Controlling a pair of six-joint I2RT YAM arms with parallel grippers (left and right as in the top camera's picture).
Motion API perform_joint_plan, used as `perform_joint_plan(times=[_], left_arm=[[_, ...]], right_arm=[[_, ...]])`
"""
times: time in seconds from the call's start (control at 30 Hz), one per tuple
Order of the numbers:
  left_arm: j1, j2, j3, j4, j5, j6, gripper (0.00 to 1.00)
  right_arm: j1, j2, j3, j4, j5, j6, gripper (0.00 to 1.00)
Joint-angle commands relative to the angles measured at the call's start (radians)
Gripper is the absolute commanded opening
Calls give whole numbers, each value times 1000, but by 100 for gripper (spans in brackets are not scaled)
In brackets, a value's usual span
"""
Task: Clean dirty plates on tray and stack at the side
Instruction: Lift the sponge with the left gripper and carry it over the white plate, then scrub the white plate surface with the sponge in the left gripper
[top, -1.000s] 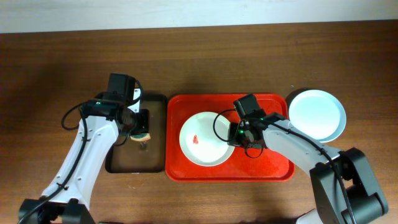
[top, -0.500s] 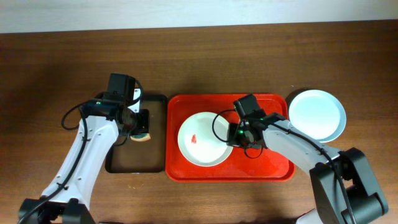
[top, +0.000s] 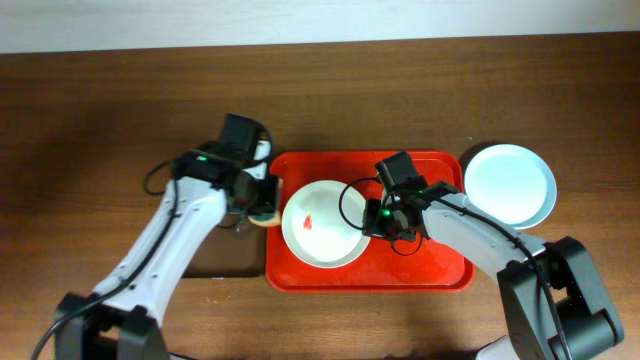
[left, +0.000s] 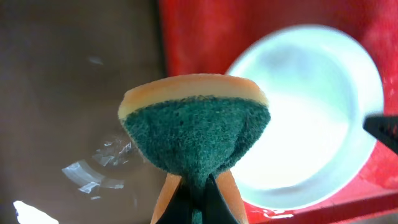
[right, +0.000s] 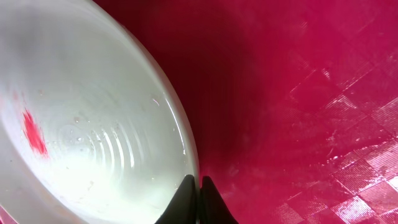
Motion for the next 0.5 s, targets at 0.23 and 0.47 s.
perform_joint_plan(times=[0.23, 0.47], left_arm=[[-164, 167, 16, 95, 29, -105, 0], [-164, 252, 16, 127, -16, -164, 0]], right_arm=[[22, 8, -3, 7, -60, 7, 4], [27, 8, -14, 19, -4, 8, 4]])
